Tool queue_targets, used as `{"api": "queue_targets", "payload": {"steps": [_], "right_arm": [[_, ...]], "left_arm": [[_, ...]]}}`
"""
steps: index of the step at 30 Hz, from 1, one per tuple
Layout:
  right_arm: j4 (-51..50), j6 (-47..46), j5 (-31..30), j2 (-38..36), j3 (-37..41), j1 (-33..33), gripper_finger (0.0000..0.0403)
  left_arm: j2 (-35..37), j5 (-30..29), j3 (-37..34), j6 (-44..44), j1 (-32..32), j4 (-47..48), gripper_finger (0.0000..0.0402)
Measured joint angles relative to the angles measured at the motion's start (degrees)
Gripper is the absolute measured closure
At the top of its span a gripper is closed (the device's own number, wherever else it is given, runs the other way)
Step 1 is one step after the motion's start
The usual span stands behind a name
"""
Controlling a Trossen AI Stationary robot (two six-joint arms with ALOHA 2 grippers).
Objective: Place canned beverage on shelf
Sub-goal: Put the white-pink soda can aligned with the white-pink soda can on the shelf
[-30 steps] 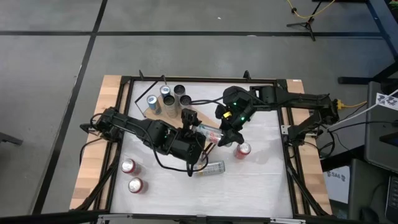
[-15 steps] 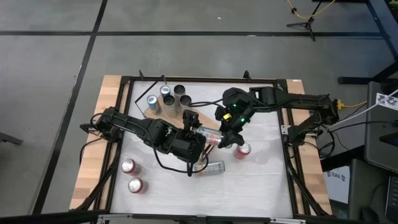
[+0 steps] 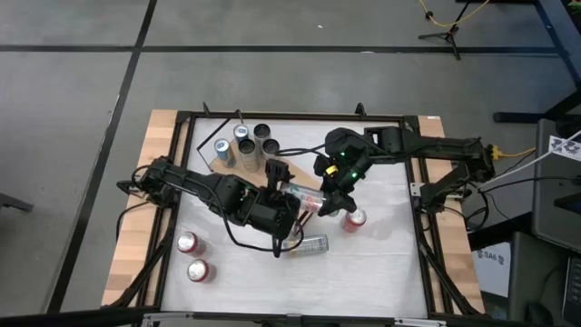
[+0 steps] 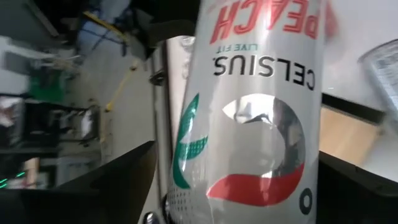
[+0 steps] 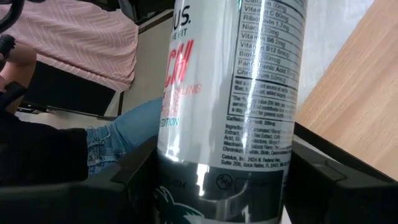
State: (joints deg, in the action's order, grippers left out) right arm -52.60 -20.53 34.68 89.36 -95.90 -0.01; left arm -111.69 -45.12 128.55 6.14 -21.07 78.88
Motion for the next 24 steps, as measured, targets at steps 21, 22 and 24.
{"api": "queue_targets", "payload": {"steps": [21,22,24], "right_arm": [[0.31,4.63,-1.36,-0.04,-0.07,-10.56,0.0151],[0.16,5.07,-1.61,-0.04,-0.07,-10.86,0.0151],[0.09,5.74,-1.45,-0.04,-0.07,-11.24,0.0151]], "left_arm": [[5.07,-5.49,0.04,-17.36,-3.97,11.21,0.0041],[5.92,-5.94,0.04,-18.58,-4.08,11.05,0.0041],[7.67,-6.16,0.04,-21.06,-4.03,11.24,0.0041]]}}
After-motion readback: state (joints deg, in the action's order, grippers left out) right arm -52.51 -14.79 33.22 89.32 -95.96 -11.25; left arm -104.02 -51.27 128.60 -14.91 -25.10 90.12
